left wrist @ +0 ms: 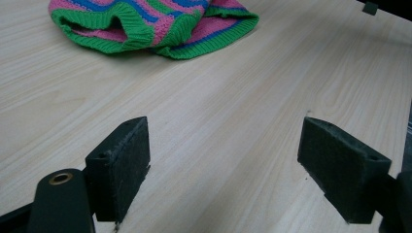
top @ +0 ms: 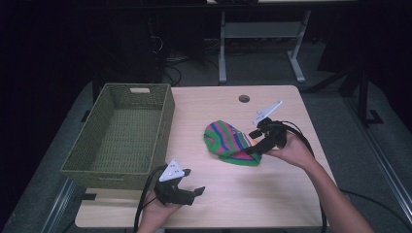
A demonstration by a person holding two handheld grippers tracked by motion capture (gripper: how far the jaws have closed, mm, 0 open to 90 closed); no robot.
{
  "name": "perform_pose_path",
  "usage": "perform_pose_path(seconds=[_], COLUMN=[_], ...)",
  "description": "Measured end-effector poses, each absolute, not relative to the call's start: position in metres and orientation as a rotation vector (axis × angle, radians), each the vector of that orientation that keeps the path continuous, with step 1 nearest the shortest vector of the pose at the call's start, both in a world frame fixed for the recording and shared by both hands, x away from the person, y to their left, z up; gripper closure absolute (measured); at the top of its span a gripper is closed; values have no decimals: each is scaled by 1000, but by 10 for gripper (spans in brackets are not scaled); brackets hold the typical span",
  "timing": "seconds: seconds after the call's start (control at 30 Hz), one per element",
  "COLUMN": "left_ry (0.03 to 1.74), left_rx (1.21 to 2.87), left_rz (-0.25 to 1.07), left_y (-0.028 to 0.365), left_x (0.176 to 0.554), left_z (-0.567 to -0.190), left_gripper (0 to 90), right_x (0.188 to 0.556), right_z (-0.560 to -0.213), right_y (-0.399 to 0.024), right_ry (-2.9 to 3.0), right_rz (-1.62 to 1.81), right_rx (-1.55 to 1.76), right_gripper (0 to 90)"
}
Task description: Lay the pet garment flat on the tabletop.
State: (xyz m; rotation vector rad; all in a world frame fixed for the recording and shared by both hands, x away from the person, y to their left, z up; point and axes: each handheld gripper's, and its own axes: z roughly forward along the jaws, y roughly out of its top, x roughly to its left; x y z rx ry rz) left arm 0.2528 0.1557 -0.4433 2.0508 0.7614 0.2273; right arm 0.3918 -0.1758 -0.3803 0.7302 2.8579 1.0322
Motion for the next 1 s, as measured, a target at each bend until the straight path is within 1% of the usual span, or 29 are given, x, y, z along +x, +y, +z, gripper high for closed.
perform_pose_path(seconds=[0.47, 0.63, 1.0], left_ry=[763, 759, 749], left_rx=[2047, 2047, 2050], left_rz=[217, 214, 208], left_y=[158, 156, 155], left_x=[254, 253, 253], left_z=[-444, -444, -443], left_gripper=[188, 188, 187], right_x=[413, 422, 428], right_z=[-393, -406, -423], right_y=[-149, -139, -119], right_ry=[2907, 2939, 2970], right_rz=[948, 899, 811], right_rx=[714, 729, 701], right_gripper=[236, 233, 238])
